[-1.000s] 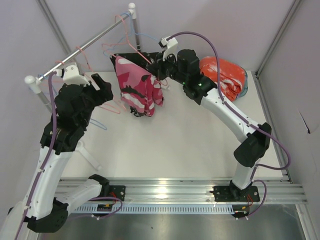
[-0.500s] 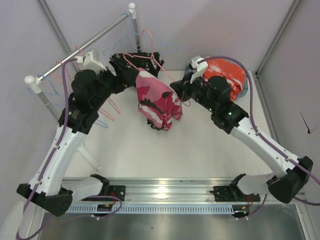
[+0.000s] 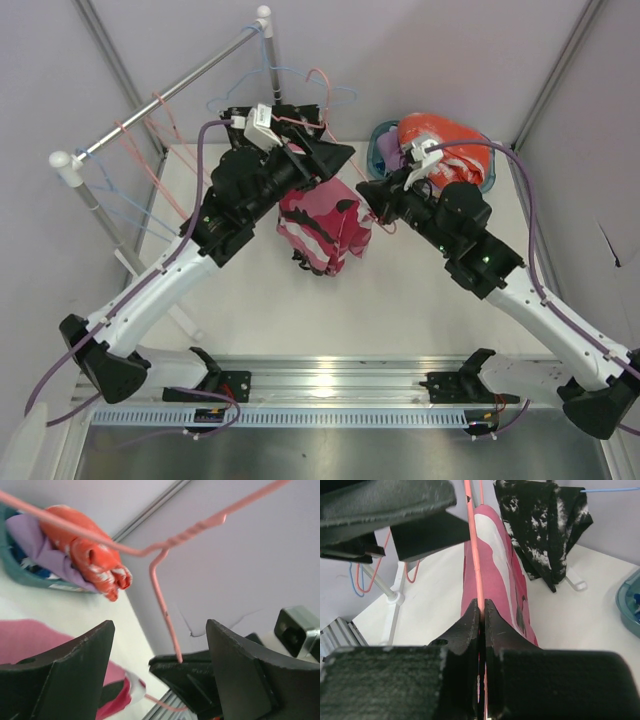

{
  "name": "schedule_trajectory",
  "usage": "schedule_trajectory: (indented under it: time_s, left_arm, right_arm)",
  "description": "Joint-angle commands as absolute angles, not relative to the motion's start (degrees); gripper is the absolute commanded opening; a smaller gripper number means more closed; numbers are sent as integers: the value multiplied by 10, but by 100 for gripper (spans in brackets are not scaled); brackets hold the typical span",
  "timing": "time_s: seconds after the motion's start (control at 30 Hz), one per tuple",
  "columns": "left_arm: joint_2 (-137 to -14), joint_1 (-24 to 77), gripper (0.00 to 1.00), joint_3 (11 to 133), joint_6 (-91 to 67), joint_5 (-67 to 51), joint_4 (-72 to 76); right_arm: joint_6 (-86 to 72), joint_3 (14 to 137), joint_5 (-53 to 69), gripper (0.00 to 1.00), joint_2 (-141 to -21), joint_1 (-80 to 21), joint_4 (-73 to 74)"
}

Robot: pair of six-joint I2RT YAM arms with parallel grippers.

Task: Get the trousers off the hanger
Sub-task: Pass the hanger from the right arm to the left

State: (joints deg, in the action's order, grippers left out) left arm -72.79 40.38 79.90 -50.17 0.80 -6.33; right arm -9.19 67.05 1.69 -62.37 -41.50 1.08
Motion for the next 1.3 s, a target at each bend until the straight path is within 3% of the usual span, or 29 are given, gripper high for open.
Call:
schedule_trajectory:
  time_s: [0.0,0.33,0.5,0.6,0.63,0.67,0.73,0.8,0.87,1.03,1.13,1.27]
  left_arm:
    - [-749,424,79,801,-536,25,46]
    - [-818,452,67,840,-606,49,79]
    - [-820,457,53,836,-646,69,103]
    - [-831,458,31,848,-656,68,99]
    - [-837,458,14,854,-660,66,89]
    - [-843,458,7,878,-664,62,77]
    - [-859,458,0,891,-674,55,49]
    - [-867,458,0,911,-681,53,31]
    - [-876,457,0,934,-672,54,17]
    - [-891,450,0,972,-660,35,-18]
    - [-896,449,0,982,-655,28,-27]
    - [-905,443,0,997,-655,4,-48]
  right_arm:
    - [-88,680,-36,0,-560,-422,-105]
    - [-102,637,-29,0,-526,-429,-92]
    - [-98,624,-43,0,-522,-439,-91]
    - [-93,631,-68,0,-524,-439,-71]
    - [-93,634,-71,0,-524,-440,-62]
    - [-92,636,-76,0,-524,-439,-57]
    - [-87,650,-76,0,-529,-440,-37]
    - [-86,663,-69,0,-531,-439,-21]
    - [-70,685,-56,13,-530,-438,12]
    - [-19,751,-26,62,-513,-400,127]
    - [-8,786,11,80,-499,-356,175]
    - [16,788,11,93,-466,-323,202]
